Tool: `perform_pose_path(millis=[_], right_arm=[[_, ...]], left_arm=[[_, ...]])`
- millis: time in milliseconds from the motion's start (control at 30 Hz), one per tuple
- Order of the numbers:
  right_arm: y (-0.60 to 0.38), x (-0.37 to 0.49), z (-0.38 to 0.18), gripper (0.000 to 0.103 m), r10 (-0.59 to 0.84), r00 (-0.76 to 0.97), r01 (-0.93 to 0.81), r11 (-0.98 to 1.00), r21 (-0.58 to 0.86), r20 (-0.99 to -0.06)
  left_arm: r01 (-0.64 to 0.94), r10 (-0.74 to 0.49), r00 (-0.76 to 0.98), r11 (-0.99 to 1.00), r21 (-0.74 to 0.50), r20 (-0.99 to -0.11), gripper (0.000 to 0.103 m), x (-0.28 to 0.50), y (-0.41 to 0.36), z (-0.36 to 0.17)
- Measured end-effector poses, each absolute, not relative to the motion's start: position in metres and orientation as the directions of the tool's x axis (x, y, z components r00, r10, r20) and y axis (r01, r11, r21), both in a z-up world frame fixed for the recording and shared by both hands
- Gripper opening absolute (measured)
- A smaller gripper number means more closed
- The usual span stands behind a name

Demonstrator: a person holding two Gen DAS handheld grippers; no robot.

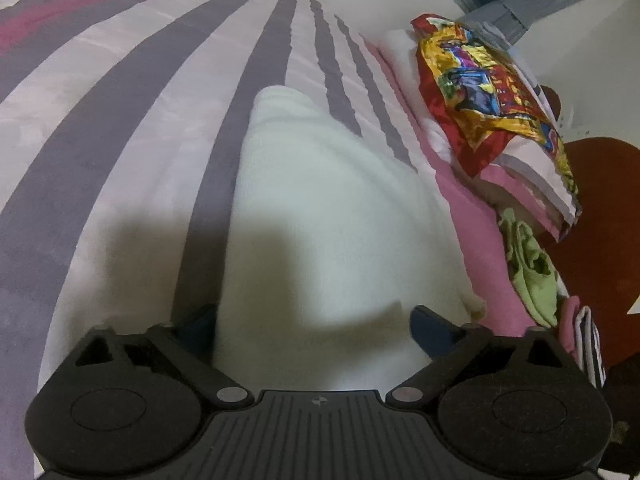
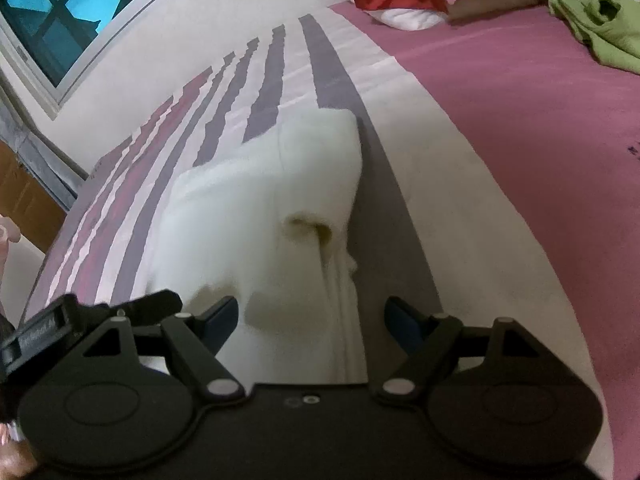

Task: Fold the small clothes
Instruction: 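Close both tools on the end of the white sweater bundle, then lift the held end with both tools and fold it over the bundle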

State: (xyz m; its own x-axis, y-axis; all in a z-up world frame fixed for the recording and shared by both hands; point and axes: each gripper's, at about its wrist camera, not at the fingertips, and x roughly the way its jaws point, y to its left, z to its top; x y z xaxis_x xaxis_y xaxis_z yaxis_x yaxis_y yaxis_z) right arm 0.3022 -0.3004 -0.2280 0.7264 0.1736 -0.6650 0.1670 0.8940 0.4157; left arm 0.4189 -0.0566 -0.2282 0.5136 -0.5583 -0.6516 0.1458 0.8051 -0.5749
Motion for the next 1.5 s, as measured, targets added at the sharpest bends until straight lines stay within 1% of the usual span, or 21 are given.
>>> perform_pose_path(millis=[167,233,300,367,400,433,467,533,633,667,733,800,867,900,1033,1100,1200,1233,1267,1500], right_arm=[[-0.308,0.322,-0.232,0.081,0.193,0.732,0.169,0.878,0.449,-0.653],[-0.311,0.33,-0.234,0.081,0.201,0.735,0.173,0.868,0.465,-0.647],[-0.313,0.339,-0.237,0.081,0.215,0.734,0.171,0.859,0.482,-0.644],[-0.311,0.348,-0.238,0.073,0.213,0.73,0.162,0.869,0.468,-0.649],[-0.309,0.353,-0.239,0.07,0.213,0.726,0.157,0.874,0.46,-0.653],[-0.308,0.356,-0.239,0.06,0.223,0.724,0.15,0.872,0.465,-0.652],[-0.308,0.357,-0.24,0.051,0.242,0.721,0.145,0.863,0.483,-0.649],[-0.301,0.358,-0.237,0.044,0.248,0.717,0.128,0.871,0.473,-0.651],[-0.296,0.355,-0.233,0.035,0.24,0.726,0.111,0.884,0.453,-0.645],[-0.295,0.354,-0.232,0.033,0.238,0.73,0.108,0.885,0.452,-0.641],[-0.292,0.353,-0.23,0.033,0.227,0.734,0.101,0.896,0.433,-0.64],[-0.293,0.356,-0.231,0.034,0.226,0.726,0.109,0.895,0.434,-0.649],[-0.297,0.359,-0.233,0.044,0.235,0.722,0.12,0.883,0.453,-0.651],[-0.298,0.361,-0.235,0.046,0.245,0.718,0.125,0.875,0.467,-0.651],[-0.3,0.367,-0.241,0.047,0.258,0.718,0.132,0.861,0.49,-0.646],[-0.298,0.37,-0.242,0.047,0.256,0.717,0.138,0.86,0.492,-0.648],[-0.289,0.365,-0.237,0.038,0.228,0.73,0.113,0.89,0.442,-0.644],[-0.288,0.363,-0.235,0.035,0.226,0.737,0.11,0.89,0.442,-0.638],[-0.287,0.361,-0.233,0.033,0.224,0.743,0.105,0.891,0.442,-0.63],[-0.284,0.354,-0.22,0.032,0.245,0.769,0.065,0.889,0.453,-0.591]], left_arm=[[0.141,-0.576,0.514,0.788,-0.6,-0.636,0.089,0.429,-0.057,-0.232],[0.136,-0.573,0.518,0.788,-0.6,-0.635,0.08,0.431,-0.057,-0.233],[0.124,-0.57,0.525,0.786,-0.606,-0.632,0.075,0.433,-0.057,-0.235],[0.117,-0.565,0.526,0.789,-0.604,-0.636,0.069,0.434,-0.059,-0.236],[0.115,-0.563,0.524,0.791,-0.601,-0.639,0.064,0.434,-0.06,-0.236],[0.111,-0.56,0.521,0.793,-0.599,-0.644,0.059,0.435,-0.061,-0.236],[0.105,-0.558,0.52,0.793,-0.6,-0.647,0.058,0.435,-0.061,-0.235],[0.098,-0.551,0.521,0.797,-0.597,-0.651,0.053,0.434,-0.063,-0.234],[0.119,-0.53,0.531,0.819,-0.561,-0.661,0.051,0.43,-0.068,-0.228],[0.127,-0.524,0.532,0.826,-0.55,-0.665,0.051,0.43,-0.07,-0.227],[0.125,-0.518,0.53,0.831,-0.543,-0.671,0.051,0.432,-0.071,-0.225],[0.124,-0.515,0.527,0.833,-0.539,-0.676,0.051,0.433,-0.072,-0.225],[0.126,-0.518,0.52,0.833,-0.538,-0.679,0.051,0.434,-0.071,-0.227],[0.123,-0.521,0.517,0.83,-0.544,-0.679,0.051,0.436,-0.071,-0.228],[0.116,-0.522,0.516,0.828,-0.549,-0.679,0.051,0.437,-0.073,-0.233],[0.128,-0.511,0.523,0.838,-0.53,-0.682,0.051,0.436,-0.077,-0.231],[0.156,-0.496,0.538,0.853,-0.498,-0.682,0.051,0.431,-0.081,-0.226],[0.158,-0.495,0.54,0.854,-0.496,-0.68,0.048,0.431,-0.081,-0.224],[0.159,-0.496,0.541,0.854,-0.496,-0.679,0.048,0.431,-0.08,-0.223],[0.187,-0.5,0.553,0.854,-0.485,-0.666,0.042,0.426,-0.078,-0.211]])
